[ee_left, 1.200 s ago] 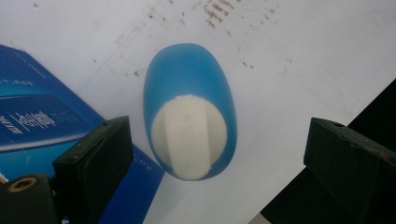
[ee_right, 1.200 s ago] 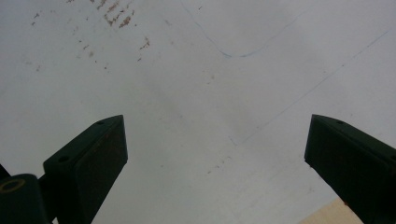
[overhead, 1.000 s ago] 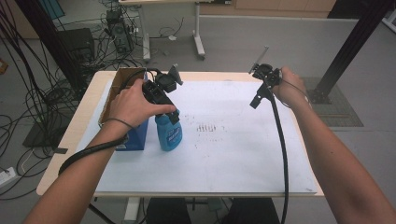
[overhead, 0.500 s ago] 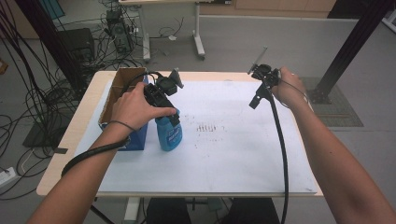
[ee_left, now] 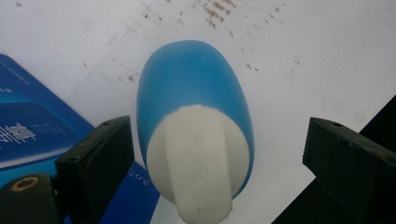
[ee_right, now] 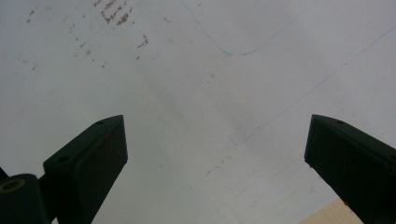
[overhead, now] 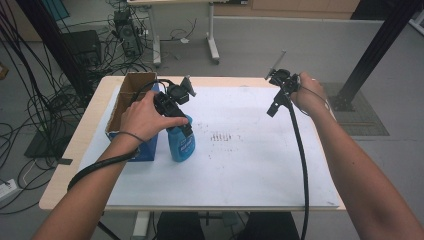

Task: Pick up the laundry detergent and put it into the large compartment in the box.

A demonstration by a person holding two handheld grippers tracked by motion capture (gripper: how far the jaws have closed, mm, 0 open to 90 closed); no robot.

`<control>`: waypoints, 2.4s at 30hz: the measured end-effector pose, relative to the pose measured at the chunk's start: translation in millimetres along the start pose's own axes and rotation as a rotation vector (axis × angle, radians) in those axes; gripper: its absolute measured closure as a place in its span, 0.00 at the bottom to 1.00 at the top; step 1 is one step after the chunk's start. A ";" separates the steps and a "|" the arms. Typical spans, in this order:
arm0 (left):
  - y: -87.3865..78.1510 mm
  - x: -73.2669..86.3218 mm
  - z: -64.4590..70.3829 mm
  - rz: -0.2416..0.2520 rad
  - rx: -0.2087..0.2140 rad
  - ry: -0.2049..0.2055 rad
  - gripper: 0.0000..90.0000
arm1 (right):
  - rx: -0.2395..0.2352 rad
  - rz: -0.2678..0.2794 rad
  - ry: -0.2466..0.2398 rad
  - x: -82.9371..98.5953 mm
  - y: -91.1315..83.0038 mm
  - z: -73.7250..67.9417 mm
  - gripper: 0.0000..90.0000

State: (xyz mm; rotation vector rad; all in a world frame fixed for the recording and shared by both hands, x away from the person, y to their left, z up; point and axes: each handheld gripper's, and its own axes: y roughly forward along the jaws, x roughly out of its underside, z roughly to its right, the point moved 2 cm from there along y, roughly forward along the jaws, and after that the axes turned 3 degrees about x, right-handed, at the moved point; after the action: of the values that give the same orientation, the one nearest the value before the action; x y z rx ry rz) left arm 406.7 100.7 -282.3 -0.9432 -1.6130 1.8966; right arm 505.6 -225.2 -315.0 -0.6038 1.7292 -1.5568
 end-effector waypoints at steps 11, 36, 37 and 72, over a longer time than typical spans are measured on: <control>8.4 0.8 0.0 0.000 -0.001 0.003 0.10 | 0.002 -0.002 -0.003 -0.2 -0.1 -1.5 0.06; 19.0 7.1 -6.8 0.019 0.009 -0.012 0.11 | 0.002 -0.001 0.003 2.7 0.2 -0.4 0.06; 18.7 7.1 -6.8 0.019 0.010 -0.010 0.11 | 0.000 -0.002 0.005 2.8 0.2 -0.6 0.06; 16.1 8.7 -5.1 0.031 0.012 -0.023 0.10 | 0.007 0.000 -0.003 1.9 -1.2 -2.5 0.06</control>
State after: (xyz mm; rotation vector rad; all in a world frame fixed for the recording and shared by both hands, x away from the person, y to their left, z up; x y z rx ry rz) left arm 406.2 107.3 -300.1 -0.9496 -1.6079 1.9425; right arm 502.4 -225.2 -314.2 -0.6020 1.7214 -1.5600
